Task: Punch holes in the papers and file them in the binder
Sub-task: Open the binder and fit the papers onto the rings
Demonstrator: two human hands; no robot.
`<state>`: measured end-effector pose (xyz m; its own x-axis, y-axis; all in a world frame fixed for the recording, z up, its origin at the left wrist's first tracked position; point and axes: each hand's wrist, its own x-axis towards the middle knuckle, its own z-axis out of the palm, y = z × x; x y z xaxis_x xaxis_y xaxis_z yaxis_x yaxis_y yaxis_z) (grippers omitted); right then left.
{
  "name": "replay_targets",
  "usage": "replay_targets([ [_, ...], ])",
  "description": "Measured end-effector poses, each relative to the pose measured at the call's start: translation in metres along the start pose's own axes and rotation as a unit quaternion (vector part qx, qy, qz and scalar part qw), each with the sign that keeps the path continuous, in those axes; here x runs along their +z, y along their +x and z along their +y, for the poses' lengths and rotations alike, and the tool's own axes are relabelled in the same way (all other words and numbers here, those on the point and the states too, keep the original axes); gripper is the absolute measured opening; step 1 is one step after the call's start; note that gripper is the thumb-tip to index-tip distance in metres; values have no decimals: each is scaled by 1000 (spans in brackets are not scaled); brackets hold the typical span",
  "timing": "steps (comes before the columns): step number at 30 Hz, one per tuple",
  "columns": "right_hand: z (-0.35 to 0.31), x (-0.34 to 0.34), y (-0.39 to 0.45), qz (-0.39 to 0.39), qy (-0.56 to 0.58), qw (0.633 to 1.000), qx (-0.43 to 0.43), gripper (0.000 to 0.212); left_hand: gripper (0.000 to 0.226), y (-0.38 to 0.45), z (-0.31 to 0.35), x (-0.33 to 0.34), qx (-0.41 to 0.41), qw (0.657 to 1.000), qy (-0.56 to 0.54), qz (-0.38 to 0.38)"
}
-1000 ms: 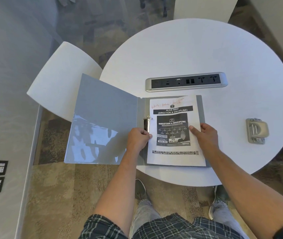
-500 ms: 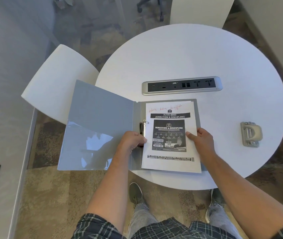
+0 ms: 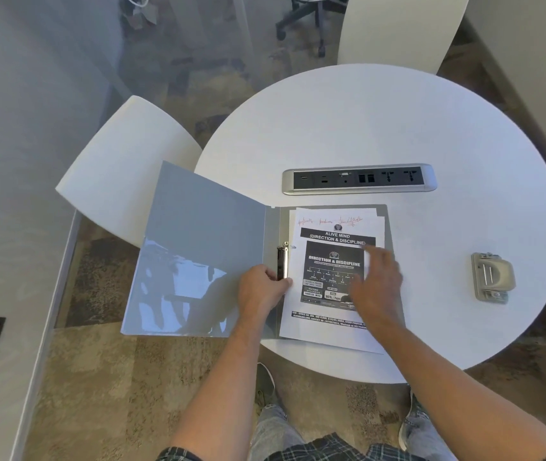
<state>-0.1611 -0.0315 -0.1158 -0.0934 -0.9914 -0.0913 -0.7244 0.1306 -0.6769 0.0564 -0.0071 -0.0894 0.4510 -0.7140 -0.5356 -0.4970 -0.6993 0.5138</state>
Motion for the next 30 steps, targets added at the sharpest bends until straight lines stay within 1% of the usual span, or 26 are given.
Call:
replay_targets([
  [1, -9, 5, -2, -34, 3, 998, -61, 53, 35, -3, 1, 1, 0, 1000, 18, 5],
  [3, -23, 16, -8, -144, 2, 978, -150, 40, 38, -9, 1, 5, 7, 999, 36, 13],
  [5, -31, 25, -14, -248, -17, 948, -198, 42, 31, -9, -1, 9, 12, 999, 25, 16],
  [7, -31, 34, -17, -287, -49, 930, -226, 48, 23, -9, -5, 10, 12, 1000, 0, 19],
  [9, -29, 37, -19, -281, -102, 920, -252, 53, 19, -9, -8, 11, 14, 1000, -22, 15],
  [11, -28, 38, -18, -269, -138, 915, -267, 57, 22, -10, -10, 12, 18, 999, -37, 11],
  [13, -26, 38, -16, -270, -150, 917, -254, 56, 24, -10, -12, 13, 23, 999, -40, 11],
  [16, -22, 38, -10, -293, -174, 911, -233, 48, 24, -11, -14, 15, 16, 999, -46, 19],
  [19, -19, 39, -9, -301, -176, 907, -234, 43, 35, -15, -9, 15, 0, 999, -14, 45],
  [22, -20, 41, -10, -289, -183, 910, -236, 38, 47, -17, -3, 16, -2, 998, 1, 58],
  [26, -16, 39, -14, -295, -187, 906, -241, 43, 48, -10, 2, 16, -6, 998, 28, 64],
  [30, -12, 36, -12, -307, -182, 901, -246, 48, 46, -3, 7, 13, -10, 998, 41, 48],
])
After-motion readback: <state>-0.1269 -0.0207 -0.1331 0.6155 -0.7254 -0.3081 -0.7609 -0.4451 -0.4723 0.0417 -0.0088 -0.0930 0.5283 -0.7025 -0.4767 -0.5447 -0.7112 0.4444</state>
